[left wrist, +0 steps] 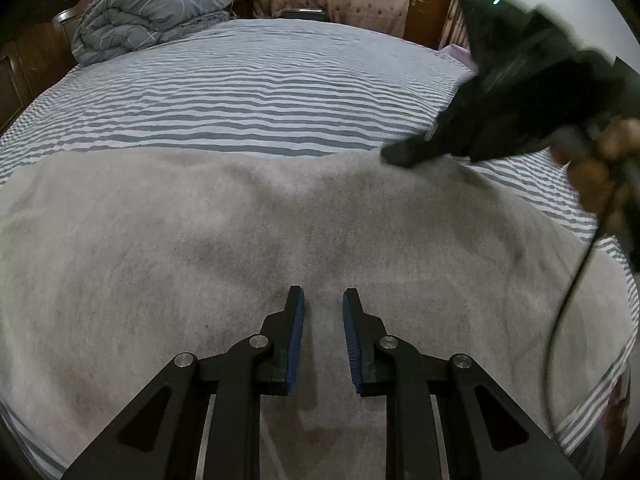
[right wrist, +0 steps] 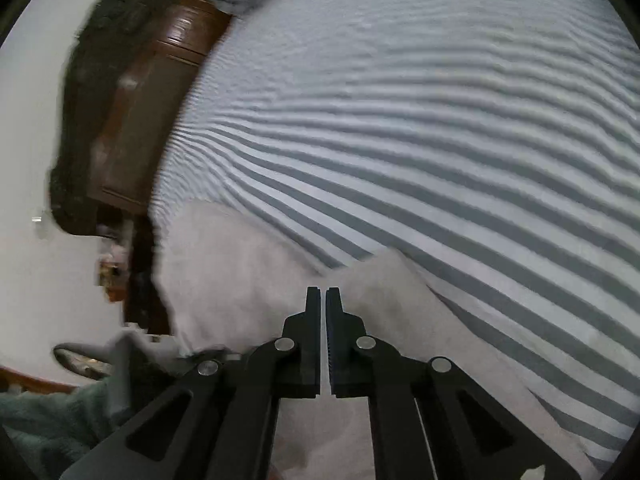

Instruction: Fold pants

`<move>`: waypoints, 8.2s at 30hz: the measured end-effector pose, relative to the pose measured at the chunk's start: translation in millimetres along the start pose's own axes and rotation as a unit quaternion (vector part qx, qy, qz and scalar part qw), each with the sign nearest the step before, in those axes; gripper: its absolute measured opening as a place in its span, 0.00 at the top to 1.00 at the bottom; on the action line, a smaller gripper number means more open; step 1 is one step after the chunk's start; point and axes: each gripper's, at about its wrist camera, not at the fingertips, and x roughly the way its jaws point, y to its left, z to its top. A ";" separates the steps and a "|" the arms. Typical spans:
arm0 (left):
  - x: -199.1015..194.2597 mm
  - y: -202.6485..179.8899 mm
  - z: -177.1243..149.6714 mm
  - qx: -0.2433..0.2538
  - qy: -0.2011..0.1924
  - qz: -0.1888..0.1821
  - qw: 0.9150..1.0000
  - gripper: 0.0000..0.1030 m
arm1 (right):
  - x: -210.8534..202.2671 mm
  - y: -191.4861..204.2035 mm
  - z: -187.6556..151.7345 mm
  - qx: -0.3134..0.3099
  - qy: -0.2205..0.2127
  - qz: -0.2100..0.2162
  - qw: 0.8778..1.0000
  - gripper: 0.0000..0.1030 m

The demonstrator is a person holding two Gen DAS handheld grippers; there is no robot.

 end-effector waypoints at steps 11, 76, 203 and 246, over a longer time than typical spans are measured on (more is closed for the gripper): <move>-8.5 -6.1 -4.3 0.053 -0.012 0.007 0.999 0.77 | -76.5 -4.3 -43.2 0.079 -0.143 -0.031 0.986 0.80; -15.2 -161.8 -61.8 0.157 0.082 0.019 0.984 0.39 | -238.7 -266.5 -516.8 0.464 -0.467 0.059 0.750 0.80; -42.4 -16.9 -27.3 -0.169 0.084 -0.164 0.968 0.85 | -81.5 -65.9 -319.9 0.356 -0.268 0.097 0.890 0.86; -23.7 -85.0 -37.4 0.110 0.060 -0.059 0.990 0.74 | -132.9 -54.5 -244.9 0.181 -0.210 -0.226 0.934 0.75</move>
